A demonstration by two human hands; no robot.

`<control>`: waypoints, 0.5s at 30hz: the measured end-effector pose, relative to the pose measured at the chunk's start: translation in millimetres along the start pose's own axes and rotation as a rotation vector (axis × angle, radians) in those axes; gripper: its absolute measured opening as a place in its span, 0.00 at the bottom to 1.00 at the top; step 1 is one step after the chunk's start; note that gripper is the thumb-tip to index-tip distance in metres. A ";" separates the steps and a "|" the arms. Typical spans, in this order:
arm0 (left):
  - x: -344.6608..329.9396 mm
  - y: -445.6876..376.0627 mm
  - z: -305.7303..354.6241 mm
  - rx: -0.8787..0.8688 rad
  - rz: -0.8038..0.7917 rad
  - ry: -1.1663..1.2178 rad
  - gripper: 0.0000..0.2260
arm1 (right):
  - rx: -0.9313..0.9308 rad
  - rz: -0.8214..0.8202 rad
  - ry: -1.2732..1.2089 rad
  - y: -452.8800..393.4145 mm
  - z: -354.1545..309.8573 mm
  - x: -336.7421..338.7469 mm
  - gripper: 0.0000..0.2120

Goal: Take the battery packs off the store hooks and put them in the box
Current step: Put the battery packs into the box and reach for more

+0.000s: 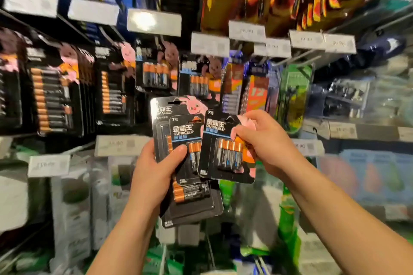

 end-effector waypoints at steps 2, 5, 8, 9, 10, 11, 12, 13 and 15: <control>4.0 -15.5 17.0 -0.044 0.022 0.006 0.11 | 0.005 0.009 -0.042 -20.4 -14.5 -1.1 0.11; 12.0 -34.0 36.9 -0.109 0.026 -0.018 0.11 | 0.001 -0.002 -0.117 -46.6 -34.1 -7.8 0.15; 22.1 -42.4 44.0 -0.151 0.039 -0.071 0.12 | 0.018 0.002 -0.149 -61.6 -45.4 -16.1 0.16; 25.6 -44.1 44.4 -0.159 0.048 -0.090 0.11 | 0.036 0.011 -0.180 -65.2 -48.7 -18.6 0.10; 29.2 -45.5 43.3 -0.160 0.060 -0.104 0.11 | 0.051 0.023 -0.195 -67.4 -52.5 -21.0 0.04; 32.4 -46.9 41.9 -0.153 0.067 -0.109 0.12 | 0.065 0.048 -0.197 -72.1 -55.3 -22.6 0.06; 35.7 -47.8 39.8 -0.141 0.073 -0.107 0.12 | 0.073 0.086 -0.197 -74.9 -58.4 -24.1 0.08; 38.2 -49.2 39.2 -0.139 0.074 -0.102 0.12 | 0.085 0.124 -0.204 -80.1 -60.6 -25.7 0.08; 42.8 -51.8 38.6 -0.138 0.075 -0.106 0.11 | 0.086 0.180 -0.231 -88.4 -64.3 -29.5 0.05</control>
Point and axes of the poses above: each hand's wrist, its own y-axis away from the middle knuckle, its own x-axis out of the back of the hand, z = x × y, the point moved 7 cm from there along -y, towards the middle knuckle, and after that the axes turned 4 degrees about z, right-handed, at the moved point
